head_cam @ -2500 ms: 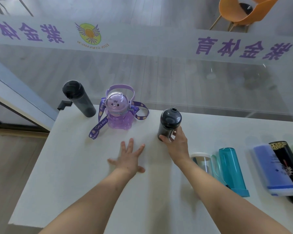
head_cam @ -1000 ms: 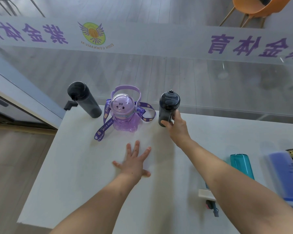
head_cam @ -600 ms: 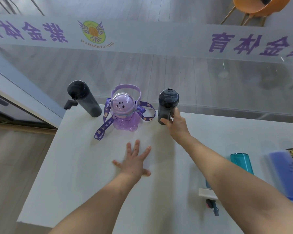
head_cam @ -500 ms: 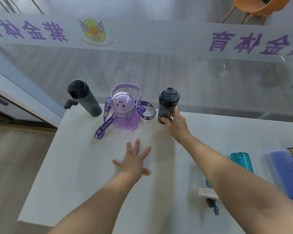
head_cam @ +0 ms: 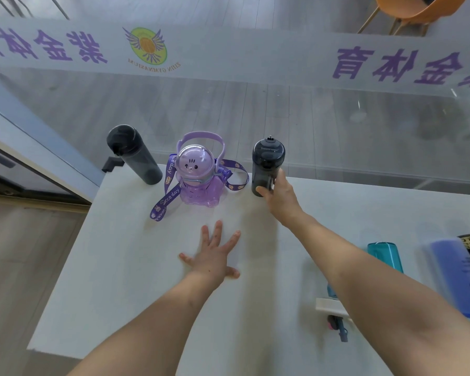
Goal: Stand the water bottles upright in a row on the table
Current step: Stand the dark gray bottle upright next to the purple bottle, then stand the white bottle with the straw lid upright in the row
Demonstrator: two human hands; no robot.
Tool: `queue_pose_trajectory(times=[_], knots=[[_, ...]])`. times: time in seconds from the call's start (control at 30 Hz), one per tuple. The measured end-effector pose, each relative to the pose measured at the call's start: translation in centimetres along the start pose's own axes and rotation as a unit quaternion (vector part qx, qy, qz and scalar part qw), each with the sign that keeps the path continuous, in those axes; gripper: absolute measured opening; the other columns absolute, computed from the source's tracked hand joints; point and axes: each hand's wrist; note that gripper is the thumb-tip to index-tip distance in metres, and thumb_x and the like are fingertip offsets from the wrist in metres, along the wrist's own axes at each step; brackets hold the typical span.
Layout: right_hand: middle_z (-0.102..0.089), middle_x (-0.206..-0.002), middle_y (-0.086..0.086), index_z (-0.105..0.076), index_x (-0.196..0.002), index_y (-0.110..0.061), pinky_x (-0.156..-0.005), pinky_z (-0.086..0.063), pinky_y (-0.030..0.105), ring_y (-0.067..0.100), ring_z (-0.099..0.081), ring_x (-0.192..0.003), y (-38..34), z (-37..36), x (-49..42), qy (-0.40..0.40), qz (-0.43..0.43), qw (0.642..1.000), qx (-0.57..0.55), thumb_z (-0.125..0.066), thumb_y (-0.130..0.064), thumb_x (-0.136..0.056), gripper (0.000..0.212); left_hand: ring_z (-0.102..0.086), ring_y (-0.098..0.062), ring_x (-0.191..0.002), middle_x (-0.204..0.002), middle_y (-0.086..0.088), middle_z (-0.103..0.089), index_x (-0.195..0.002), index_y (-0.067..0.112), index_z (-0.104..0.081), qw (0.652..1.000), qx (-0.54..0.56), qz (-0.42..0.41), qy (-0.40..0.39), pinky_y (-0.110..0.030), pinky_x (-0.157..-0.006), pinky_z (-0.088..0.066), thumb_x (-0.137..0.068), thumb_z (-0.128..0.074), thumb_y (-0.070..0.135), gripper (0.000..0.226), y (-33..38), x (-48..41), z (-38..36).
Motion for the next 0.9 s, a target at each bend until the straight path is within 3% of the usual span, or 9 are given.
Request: queue_pose_trajectory(times=[0.17,0.33,0.47,0.57,0.63,0.73,0.9], knots=[[-0.033,-0.163,0.004,-0.021,-0.159,-0.018,-0.12,-0.033,0.045,0.022,-0.034,-0.148,0.8,2.6,1.6,-0.037,-0.015,0.998,0.058,-0.064,-0.022,-0.098,0.075,0.035,-0.021,-0.149,-0.161,0.017,0.038,-0.149,0.067,0.008,1.0,0.015,-0.009,0.004,-0.088,-0.099,-0.016,-0.085,-0.078,0.049,0.109,0.0,0.3,0.1],[-0.05,-0.151,0.002,-0.042,-0.151,-0.017,-0.117,-0.039,0.043,0.018,-0.047,-0.137,0.4,8.4,7.6,-0.036,0.032,0.992,0.117,-0.06,-0.02,-0.102,0.052,0.034,-0.021,-0.15,-0.162,0.016,0.037,-0.15,0.066,0.008,1.0,0.008,-0.008,0.01,-0.087,-0.099,-0.019,-0.085,-0.078,0.049,0.11,0.0,0.8,0.2],[-0.055,-0.145,-0.005,-0.055,-0.14,-0.026,-0.116,-0.038,0.033,0.013,-0.048,-0.133,0.9,12.5,14.5,-0.106,0.063,0.966,0.226,-0.063,-0.027,-0.1,0.041,0.028,-0.024,-0.152,-0.165,0.012,0.032,-0.153,0.062,0.006,1.0,-0.007,-0.004,0.018,-0.085,-0.099,-0.025,-0.086,-0.077,0.048,0.108,0.4,1.4,0.4],[-0.049,-0.151,-0.007,-0.058,-0.136,-0.032,-0.121,-0.032,0.042,0.013,-0.033,-0.147,2.8,14.0,18.7,-0.161,0.079,0.933,0.312,-0.074,-0.042,-0.09,0.05,0.025,-0.025,-0.154,-0.167,0.008,0.027,-0.157,0.056,-0.002,1.0,-0.006,-0.025,0.017,-0.082,-0.101,-0.027,-0.092,-0.072,0.043,0.096,1.3,2.0,0.1],[-0.03,-0.162,-0.015,-0.055,-0.139,-0.037,-0.125,-0.023,0.036,0.008,-0.011,-0.155,4.2,14.2,20.8,-0.203,0.068,0.912,0.35,-0.076,-0.055,-0.081,0.064,0.024,-0.024,-0.154,-0.167,0.009,0.026,-0.156,0.057,-0.004,0.999,-0.02,-0.047,0.015,-0.081,-0.103,-0.027,-0.093,-0.068,0.05,0.091,2.1,2.8,-0.9],[-0.006,-0.168,-0.02,-0.056,-0.138,-0.039,-0.122,-0.019,0.029,0.004,0.011,-0.155,5.8,14.2,22.1,-0.227,0.078,0.894,0.379,-0.078,-0.052,-0.079,0.065,0.027,-0.027,-0.153,-0.166,0.008,0.031,-0.154,0.06,0.002,0.997,-0.049,-0.062,0.015,-0.079,-0.102,-0.027,-0.089,-0.07,0.054,0.098,2.5,3.4,-2.2],[-0.013,-0.17,-0.013,-0.059,-0.139,-0.037,-0.124,-0.014,0.032,0.012,0.01,-0.157,5.8,14.0,21.9,-0.224,0.092,0.889,0.389,-0.068,-0.046,-0.093,0.048,0.029,-0.028,-0.152,-0.165,0.008,0.033,-0.154,0.061,0.003,0.997,-0.042,-0.069,-0.002,-0.082,-0.099,-0.027,-0.088,-0.074,0.049,0.102,2.4,3.0,-2.0]])
Point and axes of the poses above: each hand's wrist, its own x-axis away from the middle knuckle, its own z-axis out of the back of the hand, y = z × x
